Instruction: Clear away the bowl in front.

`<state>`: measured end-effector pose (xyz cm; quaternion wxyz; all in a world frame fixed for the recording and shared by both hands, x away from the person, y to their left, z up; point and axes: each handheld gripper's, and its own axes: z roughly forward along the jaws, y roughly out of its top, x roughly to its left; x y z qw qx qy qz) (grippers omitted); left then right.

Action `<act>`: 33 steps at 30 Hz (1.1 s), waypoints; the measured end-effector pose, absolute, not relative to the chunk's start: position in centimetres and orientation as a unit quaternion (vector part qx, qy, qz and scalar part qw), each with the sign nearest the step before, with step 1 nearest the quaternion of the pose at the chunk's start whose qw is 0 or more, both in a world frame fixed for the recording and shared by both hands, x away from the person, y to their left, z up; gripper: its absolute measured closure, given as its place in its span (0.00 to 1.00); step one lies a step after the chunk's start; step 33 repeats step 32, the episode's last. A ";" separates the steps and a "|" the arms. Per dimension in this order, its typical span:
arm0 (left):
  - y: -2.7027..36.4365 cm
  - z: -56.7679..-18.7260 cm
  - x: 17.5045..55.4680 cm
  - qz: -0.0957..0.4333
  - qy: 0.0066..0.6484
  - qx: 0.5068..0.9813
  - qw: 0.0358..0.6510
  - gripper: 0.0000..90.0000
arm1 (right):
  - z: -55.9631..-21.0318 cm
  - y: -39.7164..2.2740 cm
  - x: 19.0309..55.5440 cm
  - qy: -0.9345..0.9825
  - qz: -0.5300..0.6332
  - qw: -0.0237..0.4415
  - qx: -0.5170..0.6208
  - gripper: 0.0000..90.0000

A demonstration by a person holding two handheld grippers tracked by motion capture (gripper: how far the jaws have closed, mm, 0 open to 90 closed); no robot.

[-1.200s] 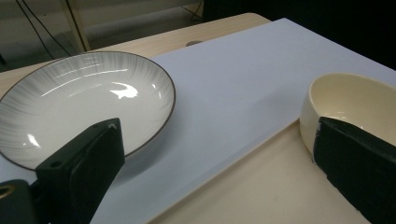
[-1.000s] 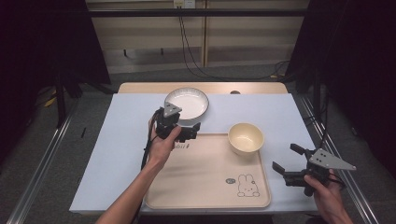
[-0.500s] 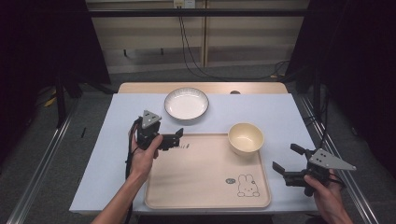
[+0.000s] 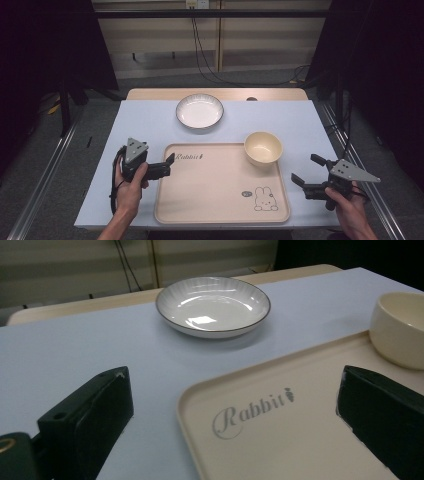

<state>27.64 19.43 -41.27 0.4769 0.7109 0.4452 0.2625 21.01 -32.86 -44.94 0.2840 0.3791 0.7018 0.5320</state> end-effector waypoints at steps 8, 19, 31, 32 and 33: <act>22.4 -41.4 24.8 0.266 0.468 0.690 0.483 0.01 | -44.9 -32.9 20.9 0.700 0.531 0.285 0.382 0.03; 24.1 -42.8 22.0 0.268 0.486 0.689 0.467 0.02 | -44.9 -32.9 20.9 0.701 0.531 0.284 0.382 0.03; 25.4 -43.5 21.1 0.283 0.483 0.681 0.473 0.01 | -45.0 -32.8 21.1 0.707 0.520 0.286 0.385 0.03; 25.4 -43.5 21.0 0.281 0.480 0.685 0.471 0.01 | -45.0 -32.8 21.1 0.707 0.520 0.286 0.385 0.03; 25.4 -43.5 21.0 0.281 0.480 0.685 0.471 0.01 | -45.0 -32.8 21.1 0.707 0.520 0.286 0.385 0.03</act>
